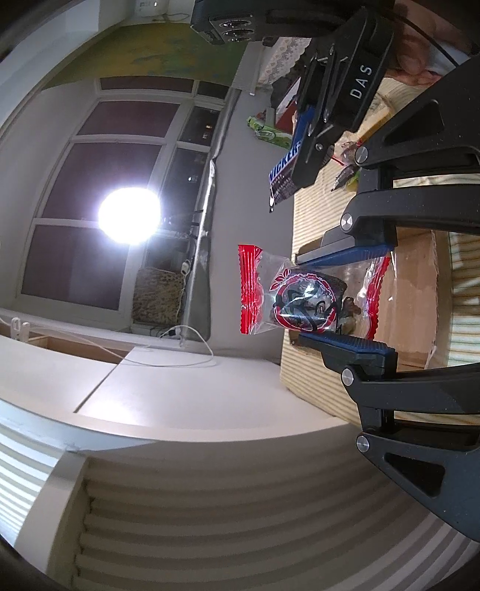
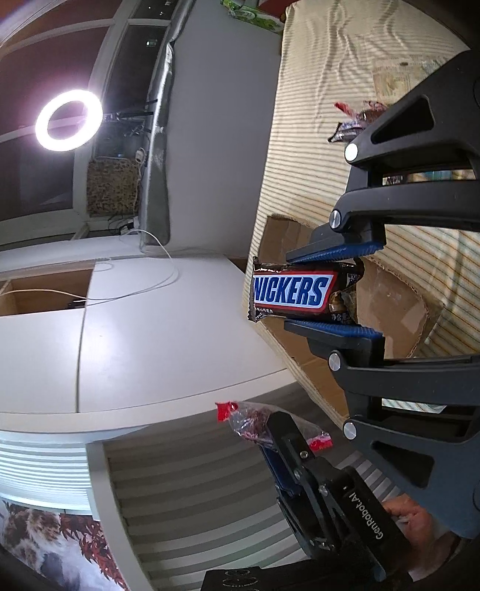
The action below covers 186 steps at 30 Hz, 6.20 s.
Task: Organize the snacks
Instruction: 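Lift the Snickers with the right tool while left lifts the red candy packet toward the box, then open both tools to drop the Snickers and red candy packet into the box, then move the right tool back to the bagged bread loaf, then close the right tool on the bagged bread loaf and lift it, then carry the bread loaf with the right tool over the cardboard box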
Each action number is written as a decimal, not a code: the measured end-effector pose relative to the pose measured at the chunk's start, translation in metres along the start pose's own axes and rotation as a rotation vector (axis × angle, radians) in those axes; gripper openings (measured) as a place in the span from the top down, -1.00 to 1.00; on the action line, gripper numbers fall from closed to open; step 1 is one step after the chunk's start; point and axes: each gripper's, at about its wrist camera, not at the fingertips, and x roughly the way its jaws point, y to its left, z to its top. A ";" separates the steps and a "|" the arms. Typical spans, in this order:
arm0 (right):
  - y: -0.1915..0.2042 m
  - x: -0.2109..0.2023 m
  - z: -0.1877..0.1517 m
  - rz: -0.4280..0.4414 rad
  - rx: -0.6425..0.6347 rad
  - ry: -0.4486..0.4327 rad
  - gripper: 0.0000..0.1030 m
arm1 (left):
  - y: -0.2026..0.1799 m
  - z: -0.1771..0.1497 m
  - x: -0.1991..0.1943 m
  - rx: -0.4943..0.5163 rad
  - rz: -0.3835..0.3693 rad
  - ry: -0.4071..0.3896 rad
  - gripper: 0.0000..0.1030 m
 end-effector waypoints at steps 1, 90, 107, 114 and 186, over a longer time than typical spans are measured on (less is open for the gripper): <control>0.000 0.006 -0.002 0.004 0.002 0.009 0.42 | 0.002 -0.001 0.003 -0.002 0.000 0.007 0.37; -0.244 -0.079 -0.123 -0.291 0.377 0.069 -0.30 | -0.228 -0.095 0.081 0.303 -0.295 0.296 -0.56; -0.265 -0.028 -0.105 -0.170 0.351 0.175 -0.50 | -0.260 -0.130 0.105 0.366 -0.445 0.363 -0.56; -0.263 -0.016 -0.112 -0.116 0.369 0.210 -0.50 | -0.263 -0.133 0.108 0.378 -0.433 0.361 -0.56; -0.098 -0.041 -0.013 -0.001 0.125 0.075 -0.14 | -0.171 -0.062 0.025 0.286 -0.363 0.088 -0.26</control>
